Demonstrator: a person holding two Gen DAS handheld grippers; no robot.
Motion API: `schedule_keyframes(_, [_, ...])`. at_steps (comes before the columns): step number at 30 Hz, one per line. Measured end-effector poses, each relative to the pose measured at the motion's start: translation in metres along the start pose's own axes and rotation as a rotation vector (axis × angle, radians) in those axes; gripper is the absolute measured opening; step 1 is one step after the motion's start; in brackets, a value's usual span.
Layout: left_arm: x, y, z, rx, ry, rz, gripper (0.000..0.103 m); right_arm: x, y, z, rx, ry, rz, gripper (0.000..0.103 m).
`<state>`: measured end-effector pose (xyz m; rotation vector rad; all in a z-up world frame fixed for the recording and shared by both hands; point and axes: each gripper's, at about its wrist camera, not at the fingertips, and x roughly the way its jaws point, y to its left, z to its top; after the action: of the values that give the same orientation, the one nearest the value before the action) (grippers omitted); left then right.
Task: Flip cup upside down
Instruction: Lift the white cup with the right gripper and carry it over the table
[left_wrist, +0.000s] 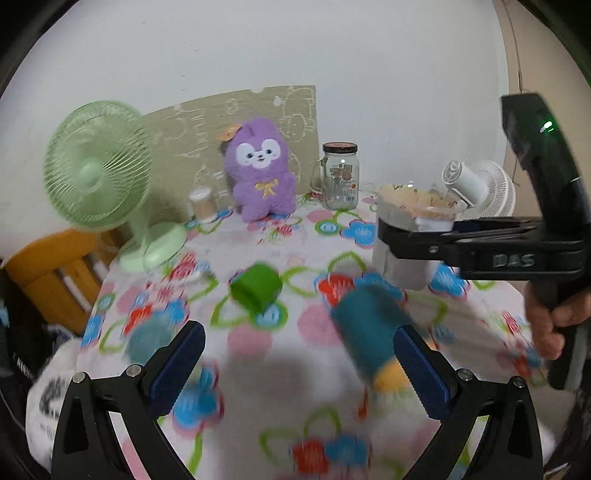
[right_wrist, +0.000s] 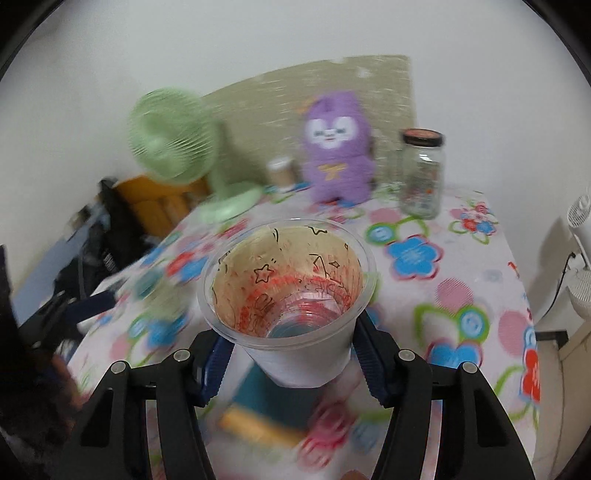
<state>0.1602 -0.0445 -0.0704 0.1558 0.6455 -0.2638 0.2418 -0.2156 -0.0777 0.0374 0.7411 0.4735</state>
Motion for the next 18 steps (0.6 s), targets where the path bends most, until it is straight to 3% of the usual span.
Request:
schedule_keyframes(8, [-0.07, 0.007, -0.083, -0.103, 0.013, 0.02, 0.103, -0.038, 0.083, -0.066, -0.1, 0.187, 0.103, 0.065])
schedule_keyframes(18, [-0.105, -0.006, -0.144, -0.162, 0.017, 0.04, 0.103, -0.044, 0.11, -0.113, -0.067, 0.458, 0.124, 0.065])
